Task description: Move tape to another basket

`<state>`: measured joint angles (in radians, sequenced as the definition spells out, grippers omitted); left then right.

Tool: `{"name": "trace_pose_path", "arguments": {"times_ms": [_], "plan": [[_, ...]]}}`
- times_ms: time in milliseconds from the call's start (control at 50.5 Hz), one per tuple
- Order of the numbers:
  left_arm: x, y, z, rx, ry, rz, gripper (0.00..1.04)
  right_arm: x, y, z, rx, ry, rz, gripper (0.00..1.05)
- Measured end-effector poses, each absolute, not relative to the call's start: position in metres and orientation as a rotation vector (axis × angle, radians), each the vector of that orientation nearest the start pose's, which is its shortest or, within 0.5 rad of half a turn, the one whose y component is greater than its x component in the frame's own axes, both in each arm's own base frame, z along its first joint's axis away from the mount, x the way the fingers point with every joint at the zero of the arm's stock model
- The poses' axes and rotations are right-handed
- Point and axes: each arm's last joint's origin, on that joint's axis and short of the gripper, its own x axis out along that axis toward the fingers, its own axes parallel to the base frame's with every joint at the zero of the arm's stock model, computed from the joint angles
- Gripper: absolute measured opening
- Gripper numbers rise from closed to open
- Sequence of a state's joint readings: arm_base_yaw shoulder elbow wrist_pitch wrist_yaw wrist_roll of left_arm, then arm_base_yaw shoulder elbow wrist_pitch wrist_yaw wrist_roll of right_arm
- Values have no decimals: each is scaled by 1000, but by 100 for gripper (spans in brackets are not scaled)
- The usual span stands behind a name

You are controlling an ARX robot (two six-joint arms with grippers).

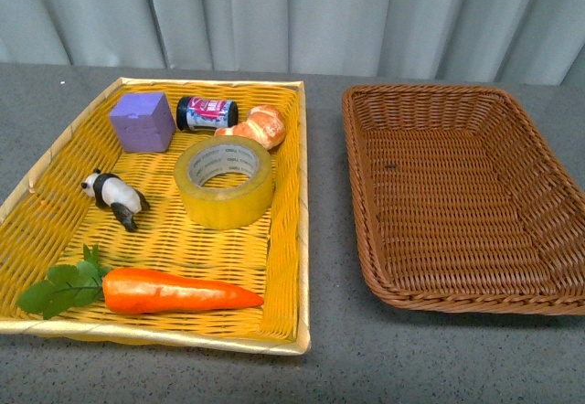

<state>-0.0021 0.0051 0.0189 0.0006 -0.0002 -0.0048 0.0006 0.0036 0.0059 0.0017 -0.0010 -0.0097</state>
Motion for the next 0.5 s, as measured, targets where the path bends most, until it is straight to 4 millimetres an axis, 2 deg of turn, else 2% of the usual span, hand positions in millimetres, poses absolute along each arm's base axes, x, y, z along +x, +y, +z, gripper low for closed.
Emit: {"name": "trace_pose_path", "arguments": {"times_ms": [495], "plan": [[97, 0, 170, -5, -14, -2, 98, 98, 0, 165, -10, -4, 2, 96]]}}
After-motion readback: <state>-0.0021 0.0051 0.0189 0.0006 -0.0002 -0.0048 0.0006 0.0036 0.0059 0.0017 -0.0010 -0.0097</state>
